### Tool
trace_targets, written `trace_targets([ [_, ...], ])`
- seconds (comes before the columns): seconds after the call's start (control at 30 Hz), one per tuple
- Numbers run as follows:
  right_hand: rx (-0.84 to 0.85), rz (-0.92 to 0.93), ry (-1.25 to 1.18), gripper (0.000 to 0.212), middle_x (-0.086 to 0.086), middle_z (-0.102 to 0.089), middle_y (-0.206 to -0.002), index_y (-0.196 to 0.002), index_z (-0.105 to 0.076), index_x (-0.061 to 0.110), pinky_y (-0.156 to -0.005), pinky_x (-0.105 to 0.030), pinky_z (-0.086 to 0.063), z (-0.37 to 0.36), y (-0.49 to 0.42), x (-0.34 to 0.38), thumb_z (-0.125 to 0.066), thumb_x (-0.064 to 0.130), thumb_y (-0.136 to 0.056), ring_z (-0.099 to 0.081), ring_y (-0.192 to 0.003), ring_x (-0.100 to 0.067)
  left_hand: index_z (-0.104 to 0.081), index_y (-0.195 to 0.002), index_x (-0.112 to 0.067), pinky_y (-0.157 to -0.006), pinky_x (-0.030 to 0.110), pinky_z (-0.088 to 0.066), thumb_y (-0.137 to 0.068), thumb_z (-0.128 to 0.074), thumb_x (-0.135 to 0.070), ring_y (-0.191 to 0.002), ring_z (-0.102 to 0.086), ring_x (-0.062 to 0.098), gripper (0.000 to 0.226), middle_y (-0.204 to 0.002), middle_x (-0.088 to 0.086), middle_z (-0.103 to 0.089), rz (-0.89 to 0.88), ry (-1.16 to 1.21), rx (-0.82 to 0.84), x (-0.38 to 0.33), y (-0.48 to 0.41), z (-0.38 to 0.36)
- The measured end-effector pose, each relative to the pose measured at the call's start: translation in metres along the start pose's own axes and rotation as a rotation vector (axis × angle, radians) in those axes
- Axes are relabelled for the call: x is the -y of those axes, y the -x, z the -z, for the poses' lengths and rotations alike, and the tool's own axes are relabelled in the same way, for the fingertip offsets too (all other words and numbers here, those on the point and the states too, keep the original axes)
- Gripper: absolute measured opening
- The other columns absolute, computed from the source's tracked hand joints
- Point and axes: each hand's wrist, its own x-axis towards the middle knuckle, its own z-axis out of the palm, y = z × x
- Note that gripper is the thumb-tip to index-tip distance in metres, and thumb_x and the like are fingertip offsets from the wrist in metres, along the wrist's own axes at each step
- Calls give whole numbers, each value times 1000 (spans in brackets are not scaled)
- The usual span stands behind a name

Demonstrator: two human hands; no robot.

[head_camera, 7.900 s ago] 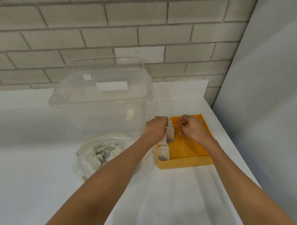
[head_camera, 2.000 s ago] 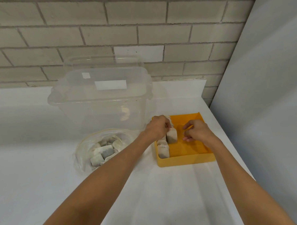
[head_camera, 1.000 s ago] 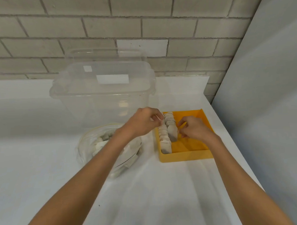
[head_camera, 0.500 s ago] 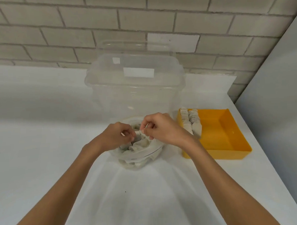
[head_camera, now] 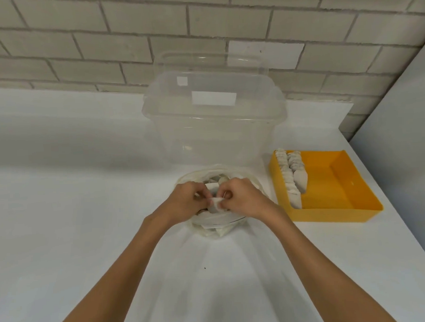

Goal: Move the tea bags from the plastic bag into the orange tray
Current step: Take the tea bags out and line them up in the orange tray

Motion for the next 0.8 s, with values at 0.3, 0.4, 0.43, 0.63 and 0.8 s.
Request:
trace_targets([
  [0.3,-112,-114,-867,14,-8,-64,-72,-95,-66,4,-51,-20,-49,29,10,-1,-71,8,-83,-60,-56,-11,-69,-102,-21,-83,28,-52,-88,-67,-28,-84,-70,9,16,-99,4,-72,13,537,-96,-24,15,26],
  [0.4,-117,-96,-1014,10,-12,-67,-79,-96,-65,2,-57,-21,-52,34,15,1,-66,4,-86,-64,-64,-14,-67,-106,-22,-83,28,-54,-85,-70,-31,-91,-70,15,23,-100,4,-72,8,593,-64,-28,17,21],
  [0.43,-113,-98,-1079,8,-11,-68,-80,-95,-64,3,-59,-21,-52,34,16,1,-65,3,-87,-66,-67,-14,-66,-108,-21,-81,27,-55,-84,-71,-29,-91,-71,16,25,-98,4,-72,5,625,-67,-29,17,19],
  [0.63,-32,-108,-1081,21,-14,-71,-91,-105,-63,1,-70,-24,-56,31,21,-1,-68,6,-86,-70,-79,-18,-66,-104,-13,-69,21,-53,-85,-70,-19,-81,-70,14,20,-87,7,-71,-33,777,-196,-41,15,12],
  [0.8,-239,13,-721,21,-3,-72,-92,-99,-68,17,-69,-24,-53,37,19,-2,-76,22,-79,-68,-84,-13,-69,-94,-13,-72,23,-56,-87,-69,-16,-74,-68,14,8,-82,5,-69,-113,579,-243,-51,9,20],
])
